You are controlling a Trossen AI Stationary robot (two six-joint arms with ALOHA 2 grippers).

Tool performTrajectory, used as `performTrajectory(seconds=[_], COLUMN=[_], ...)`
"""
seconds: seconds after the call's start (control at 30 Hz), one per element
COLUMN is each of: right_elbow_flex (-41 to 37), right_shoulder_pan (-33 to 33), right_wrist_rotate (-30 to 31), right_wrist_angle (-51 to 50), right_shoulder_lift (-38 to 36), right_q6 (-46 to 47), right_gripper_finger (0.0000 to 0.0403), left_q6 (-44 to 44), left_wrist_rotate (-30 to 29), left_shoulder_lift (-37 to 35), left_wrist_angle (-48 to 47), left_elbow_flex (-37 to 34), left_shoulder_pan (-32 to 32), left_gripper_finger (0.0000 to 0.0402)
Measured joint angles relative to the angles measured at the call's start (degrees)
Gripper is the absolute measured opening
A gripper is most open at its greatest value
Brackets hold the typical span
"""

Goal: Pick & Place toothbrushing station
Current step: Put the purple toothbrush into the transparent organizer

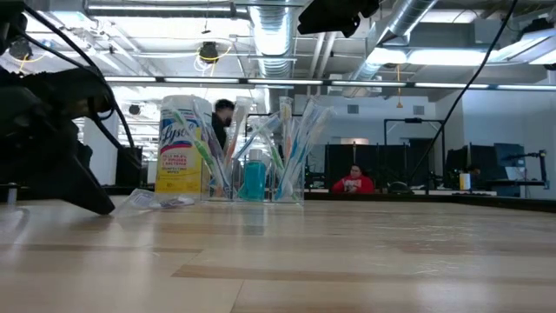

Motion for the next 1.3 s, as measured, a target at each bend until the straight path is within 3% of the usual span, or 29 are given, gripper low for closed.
performTrajectory(seconds=[0.53,0.67,0.8,1.13,1.3], right_elbow_flex=[0.0,0.0,0.0,0.0,0.0], right_shoulder_pan=[0.0,0.0,0.0,0.0,0.0], right_wrist_rotate=[0.0,0.0,0.0,0.0,0.0], right_wrist_angle=[0.1,0.1,0.1,-0.1,0.1], right_shoulder_lift=[0.0,0.0,0.0,0.0,0.0], right_q6=[0.0,0.0,0.0,0.0,0.0], right_gripper_finger=[0.0121,0.0121,0.0121,0.0121,0.0121], left_q6=[-0.6,-0.6,-0.6,0.0,6.4], left_wrist_rotate=[-3.2,-3.9,-5.6,-5.1,-6.6], left_shoulder_lift=[4.1,4.3,4.4,2.7,-2.7], left_wrist_angle=[6.2,6.1,5.7,5.7,6.1], left_elbow_flex=[0.0,-0.1,-0.1,-0.1,1.6], left_shoulder_pan=[2.9,2.9,2.9,0.8,-1.1], left_gripper_finger=[0.0121,0.0090,0.0015,0.0001,0.0000])
